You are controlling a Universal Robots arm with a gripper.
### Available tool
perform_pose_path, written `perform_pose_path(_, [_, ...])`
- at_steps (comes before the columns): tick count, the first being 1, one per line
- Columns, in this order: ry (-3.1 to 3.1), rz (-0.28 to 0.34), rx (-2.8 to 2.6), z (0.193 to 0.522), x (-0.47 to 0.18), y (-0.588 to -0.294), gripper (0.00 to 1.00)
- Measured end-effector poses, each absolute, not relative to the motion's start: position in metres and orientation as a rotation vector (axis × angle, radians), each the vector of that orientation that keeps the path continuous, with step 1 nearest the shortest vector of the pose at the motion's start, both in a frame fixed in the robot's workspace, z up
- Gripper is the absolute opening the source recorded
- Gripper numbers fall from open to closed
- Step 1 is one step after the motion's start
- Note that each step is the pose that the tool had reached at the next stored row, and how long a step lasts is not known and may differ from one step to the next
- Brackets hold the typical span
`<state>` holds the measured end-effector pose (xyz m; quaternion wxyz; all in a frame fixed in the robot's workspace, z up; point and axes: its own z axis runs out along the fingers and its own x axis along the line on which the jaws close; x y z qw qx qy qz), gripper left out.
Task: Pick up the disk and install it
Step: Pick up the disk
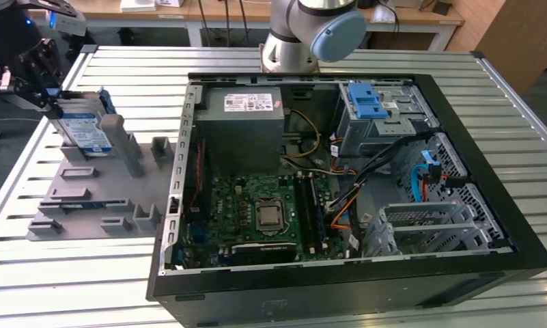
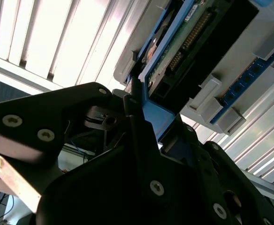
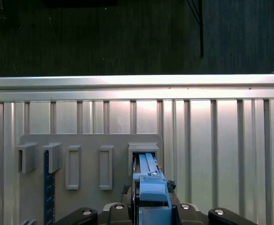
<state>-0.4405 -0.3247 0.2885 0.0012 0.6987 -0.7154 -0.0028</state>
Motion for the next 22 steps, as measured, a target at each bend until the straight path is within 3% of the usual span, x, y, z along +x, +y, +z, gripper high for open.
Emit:
perform_pose_path(11, [-2.246,-0.009,2.193,0.2892,-0.4405,-0.3247,0.36])
perform_pose_path(13, [-2.246,-0.009,2.193,0.2883,-0.4405,-0.3247,0.38])
perform_pose_path(14, [-2.246,-0.009,2.193,0.2882,-0.4405,-0.3247,0.44])
perform_pose_path(20, [-2.246,-0.009,2.193,0.2879,-0.4405,-0.3247,0.43])
perform_pose_path(21, [-2.246,-0.009,2.193,0.2879,-0.4405,-0.3247,0.36])
perform_pose_path(22, [-2.246,-0.009,2.193,0.2879,-0.4405,-0.3247,0.36])
